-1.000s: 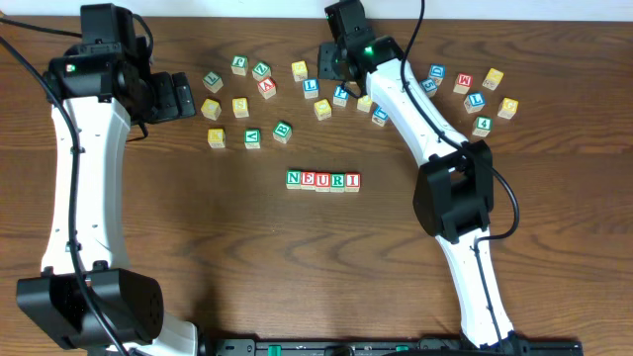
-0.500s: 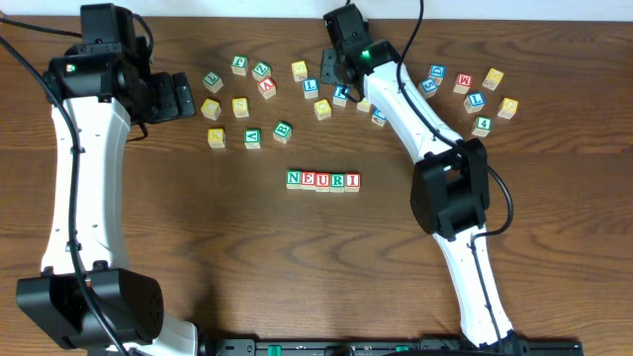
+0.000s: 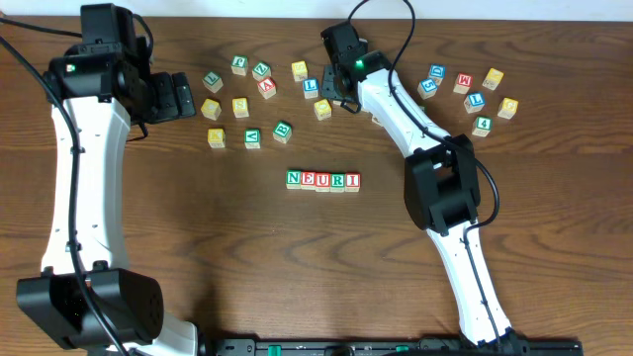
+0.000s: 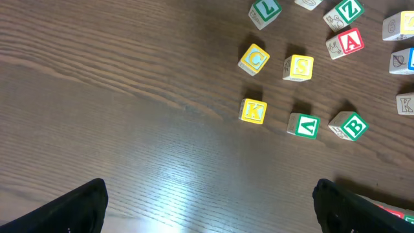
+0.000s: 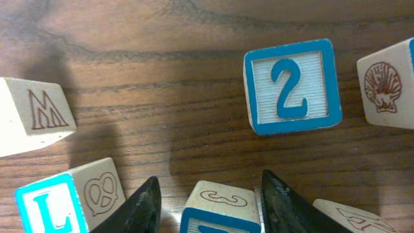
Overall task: Spell out NEURIPS
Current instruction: 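Grasp the blue P block with the right gripper and lift it, then lower the P block onto the table right of the I block, then open the right gripper and push the P block left against I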
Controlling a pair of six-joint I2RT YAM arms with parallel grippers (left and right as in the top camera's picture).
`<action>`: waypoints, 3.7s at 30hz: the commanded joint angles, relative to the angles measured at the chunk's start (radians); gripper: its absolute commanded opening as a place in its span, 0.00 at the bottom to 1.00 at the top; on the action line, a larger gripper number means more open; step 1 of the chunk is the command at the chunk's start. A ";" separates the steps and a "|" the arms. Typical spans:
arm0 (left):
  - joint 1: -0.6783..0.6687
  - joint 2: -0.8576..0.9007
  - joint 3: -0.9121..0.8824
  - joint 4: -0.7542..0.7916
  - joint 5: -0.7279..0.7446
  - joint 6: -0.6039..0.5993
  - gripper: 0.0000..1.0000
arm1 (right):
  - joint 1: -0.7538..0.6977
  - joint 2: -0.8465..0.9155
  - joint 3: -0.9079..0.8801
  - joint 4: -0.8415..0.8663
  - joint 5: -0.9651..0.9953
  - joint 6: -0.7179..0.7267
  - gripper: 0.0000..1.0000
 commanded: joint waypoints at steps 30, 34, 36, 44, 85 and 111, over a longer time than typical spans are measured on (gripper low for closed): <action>0.004 -0.011 0.010 -0.004 -0.009 0.013 1.00 | -0.042 -0.343 0.003 -0.287 -0.010 -0.147 0.24; 0.004 -0.011 0.010 -0.004 -0.009 0.013 1.00 | -0.046 -0.434 0.003 -0.489 0.007 -0.169 0.25; 0.004 -0.011 0.010 -0.004 -0.009 0.013 1.00 | -0.045 -0.446 0.003 -0.581 0.025 -0.169 0.26; 0.004 -0.011 0.010 -0.004 -0.009 0.013 1.00 | -0.036 -0.426 -0.109 -0.739 0.016 -0.166 0.25; 0.004 -0.011 0.010 -0.004 -0.009 0.013 1.00 | 0.027 -0.426 -0.660 -0.296 -0.111 -0.130 0.32; 0.004 -0.011 0.010 -0.004 -0.009 0.013 1.00 | -0.054 -0.541 -0.506 -0.474 -0.116 -0.131 0.30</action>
